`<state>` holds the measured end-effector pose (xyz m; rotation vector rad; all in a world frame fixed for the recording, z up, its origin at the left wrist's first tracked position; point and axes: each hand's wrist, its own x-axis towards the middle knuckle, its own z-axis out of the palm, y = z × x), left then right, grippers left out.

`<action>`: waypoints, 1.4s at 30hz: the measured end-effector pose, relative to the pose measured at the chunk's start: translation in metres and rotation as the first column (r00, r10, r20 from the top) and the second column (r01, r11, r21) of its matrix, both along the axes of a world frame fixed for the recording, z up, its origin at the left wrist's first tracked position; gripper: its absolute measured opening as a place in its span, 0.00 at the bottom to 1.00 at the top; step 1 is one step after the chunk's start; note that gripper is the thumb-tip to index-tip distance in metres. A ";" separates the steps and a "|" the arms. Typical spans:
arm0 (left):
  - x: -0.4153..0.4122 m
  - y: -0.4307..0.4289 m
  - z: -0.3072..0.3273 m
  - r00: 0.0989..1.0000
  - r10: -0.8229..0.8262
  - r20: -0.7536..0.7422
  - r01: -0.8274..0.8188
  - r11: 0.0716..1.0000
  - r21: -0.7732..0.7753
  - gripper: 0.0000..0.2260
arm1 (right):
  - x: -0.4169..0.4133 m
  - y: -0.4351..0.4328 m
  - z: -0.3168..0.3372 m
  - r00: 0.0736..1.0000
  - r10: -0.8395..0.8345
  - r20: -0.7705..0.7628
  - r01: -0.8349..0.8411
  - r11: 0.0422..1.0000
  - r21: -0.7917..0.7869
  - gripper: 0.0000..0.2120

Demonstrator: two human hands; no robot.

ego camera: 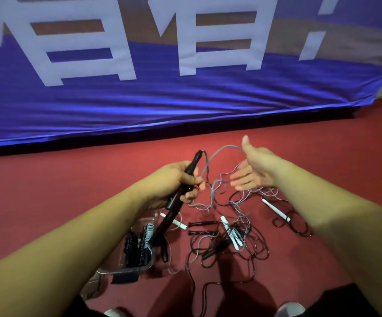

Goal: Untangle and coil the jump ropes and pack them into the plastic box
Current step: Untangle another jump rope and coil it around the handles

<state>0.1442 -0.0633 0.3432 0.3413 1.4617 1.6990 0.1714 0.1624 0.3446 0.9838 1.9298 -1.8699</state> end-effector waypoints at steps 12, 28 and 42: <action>-0.009 -0.006 0.021 0.994 0.071 0.078 -0.086 0.975 0.207 0.04 | 0.008 -0.050 0.024 0.591 0.728 -0.347 -0.447 0.653 0.611 0.09; -0.001 -0.023 0.022 0.978 -0.205 0.021 0.204 0.978 0.049 0.07 | 0.008 -0.044 0.036 0.642 0.473 -0.604 -0.314 0.880 0.356 0.20; -0.005 -0.038 0.034 0.936 -0.346 0.070 0.352 0.930 -0.108 0.24 | 0.009 -0.043 0.044 0.553 0.686 -0.473 -0.216 0.666 0.714 0.07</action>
